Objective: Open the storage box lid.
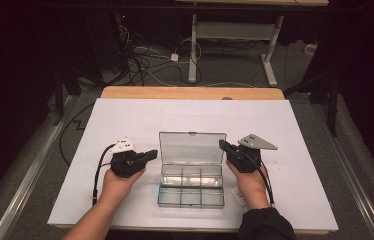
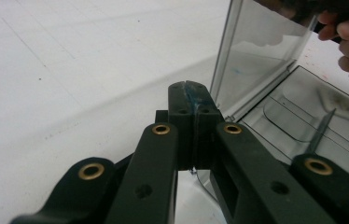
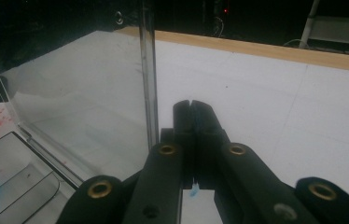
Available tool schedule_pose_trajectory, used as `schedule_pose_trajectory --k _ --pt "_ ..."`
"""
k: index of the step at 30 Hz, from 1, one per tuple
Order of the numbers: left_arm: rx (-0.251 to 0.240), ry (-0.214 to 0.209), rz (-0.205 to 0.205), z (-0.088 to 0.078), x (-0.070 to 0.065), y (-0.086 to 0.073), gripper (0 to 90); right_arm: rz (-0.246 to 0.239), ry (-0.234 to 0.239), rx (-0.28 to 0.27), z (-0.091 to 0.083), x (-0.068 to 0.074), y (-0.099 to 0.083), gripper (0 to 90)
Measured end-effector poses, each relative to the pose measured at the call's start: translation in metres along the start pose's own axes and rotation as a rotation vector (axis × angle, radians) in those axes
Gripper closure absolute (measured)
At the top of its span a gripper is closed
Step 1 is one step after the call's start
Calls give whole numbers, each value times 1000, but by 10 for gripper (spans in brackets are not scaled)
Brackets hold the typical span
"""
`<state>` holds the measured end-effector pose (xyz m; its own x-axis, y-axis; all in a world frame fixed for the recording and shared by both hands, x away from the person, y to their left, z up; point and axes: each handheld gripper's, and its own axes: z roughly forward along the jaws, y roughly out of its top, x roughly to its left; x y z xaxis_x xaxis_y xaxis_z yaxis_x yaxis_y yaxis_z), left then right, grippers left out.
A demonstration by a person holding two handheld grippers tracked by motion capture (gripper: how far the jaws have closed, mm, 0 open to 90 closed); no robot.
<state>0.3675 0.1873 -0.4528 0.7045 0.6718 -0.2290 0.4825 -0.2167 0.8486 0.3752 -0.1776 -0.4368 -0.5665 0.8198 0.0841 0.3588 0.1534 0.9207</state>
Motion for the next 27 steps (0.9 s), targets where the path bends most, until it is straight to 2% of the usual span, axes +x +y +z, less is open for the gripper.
schedule_pose_trajectory --k 5,8,12,20,27 --pt "8 13 -12 7 5 12 880 0 1 0 0 0 0 894" --pt "14 17 -5 12 6 20 880 -3 2 1 1 0 0 895" --pt "14 9 -13 17 7 28 881 -2 0 3 2 -1 1 894" --pt "10 -8 -10 24 5 36 881 -3 -10 19 6 -3 2 894" --pt "19 -2 -22 28 7 37 880 -6 -23 48 11 -5 -1 894"
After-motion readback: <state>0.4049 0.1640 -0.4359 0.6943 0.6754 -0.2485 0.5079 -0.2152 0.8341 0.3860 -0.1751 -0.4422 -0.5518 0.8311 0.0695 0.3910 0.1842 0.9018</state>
